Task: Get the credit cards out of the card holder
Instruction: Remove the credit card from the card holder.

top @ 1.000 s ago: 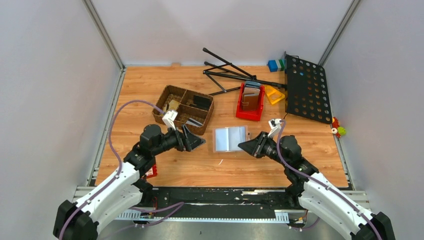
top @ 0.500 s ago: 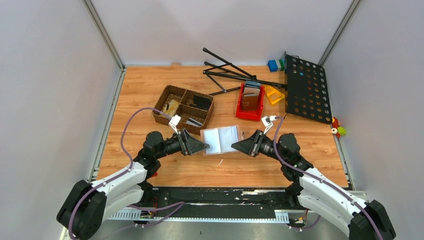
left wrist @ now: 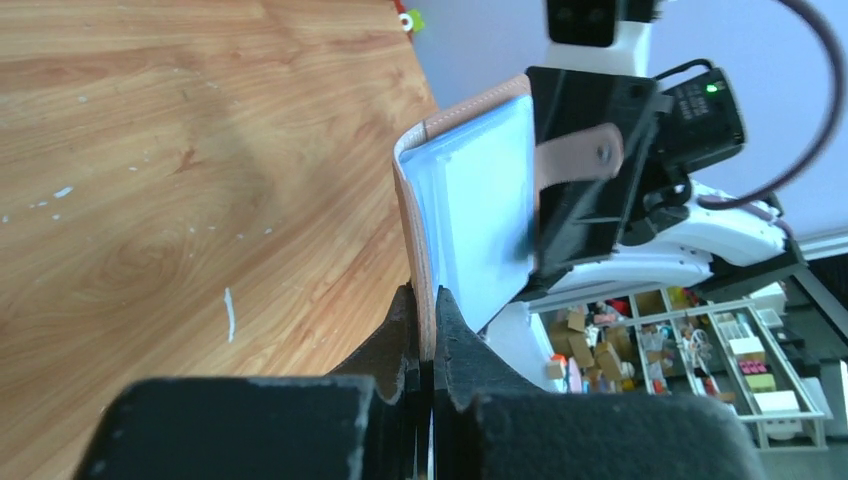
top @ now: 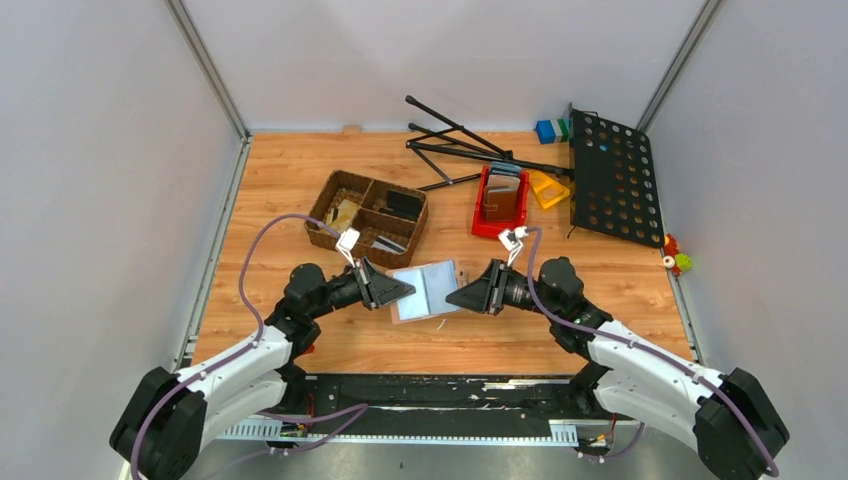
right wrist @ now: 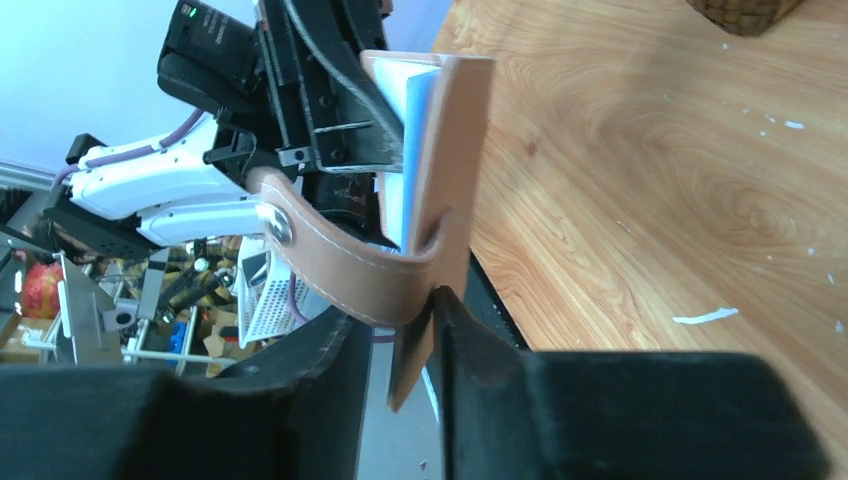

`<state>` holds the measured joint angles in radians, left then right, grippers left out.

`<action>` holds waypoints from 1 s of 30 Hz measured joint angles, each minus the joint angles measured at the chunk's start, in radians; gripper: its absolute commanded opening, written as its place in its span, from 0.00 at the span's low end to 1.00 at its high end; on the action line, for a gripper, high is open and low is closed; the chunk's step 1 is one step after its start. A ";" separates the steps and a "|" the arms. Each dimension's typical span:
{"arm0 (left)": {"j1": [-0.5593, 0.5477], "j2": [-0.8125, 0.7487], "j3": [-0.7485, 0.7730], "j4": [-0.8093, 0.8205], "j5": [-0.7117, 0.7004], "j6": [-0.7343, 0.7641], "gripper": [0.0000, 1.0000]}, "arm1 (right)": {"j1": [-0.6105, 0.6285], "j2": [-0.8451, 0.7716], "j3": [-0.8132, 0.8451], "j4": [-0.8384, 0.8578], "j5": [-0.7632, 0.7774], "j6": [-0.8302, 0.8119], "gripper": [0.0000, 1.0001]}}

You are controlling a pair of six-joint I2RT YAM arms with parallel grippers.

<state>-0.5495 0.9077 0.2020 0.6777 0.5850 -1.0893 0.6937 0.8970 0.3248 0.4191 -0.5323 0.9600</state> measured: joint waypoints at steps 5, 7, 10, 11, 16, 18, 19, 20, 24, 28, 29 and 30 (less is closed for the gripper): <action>-0.001 -0.058 0.034 -0.171 -0.032 0.071 0.00 | 0.011 -0.016 0.067 -0.095 -0.004 -0.066 0.55; -0.001 -0.077 0.038 -0.200 -0.042 0.086 0.00 | 0.011 -0.043 0.077 -0.135 0.008 -0.090 0.53; -0.001 -0.093 0.039 -0.239 -0.048 0.101 0.00 | 0.011 -0.092 0.079 -0.191 0.027 -0.123 0.45; -0.001 -0.093 0.039 -0.248 -0.048 0.103 0.00 | 0.011 -0.103 0.079 -0.209 0.033 -0.133 0.44; -0.001 -0.090 0.039 -0.254 -0.043 0.100 0.00 | 0.011 -0.111 0.093 -0.282 0.045 -0.171 0.49; -0.001 -0.084 0.039 -0.250 -0.040 0.097 0.00 | 0.011 -0.105 0.096 -0.298 0.045 -0.181 0.52; -0.001 -0.083 0.039 -0.247 -0.039 0.094 0.00 | 0.011 -0.098 0.098 -0.308 0.045 -0.187 0.53; -0.001 -0.083 0.039 -0.243 -0.038 0.091 0.00 | 0.011 -0.091 0.101 -0.316 0.045 -0.193 0.56; -0.001 -0.083 0.039 -0.230 -0.035 0.084 0.00 | 0.011 -0.080 0.109 -0.374 0.079 -0.214 0.80; -0.001 -0.082 0.039 -0.222 -0.035 0.077 0.00 | 0.011 -0.080 0.110 -0.443 0.128 -0.222 0.91; -0.001 -0.082 0.039 -0.218 -0.035 0.074 0.00 | 0.011 -0.080 0.110 -0.450 0.135 -0.222 0.91; -0.001 -0.082 0.039 -0.212 -0.035 0.069 0.00 | 0.011 -0.082 0.109 -0.454 0.142 -0.220 0.91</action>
<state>-0.5503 0.8261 0.2405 0.4656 0.5495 -1.0199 0.7048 0.8154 0.4335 -0.0349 -0.3904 0.7395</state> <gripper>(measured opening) 0.029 0.903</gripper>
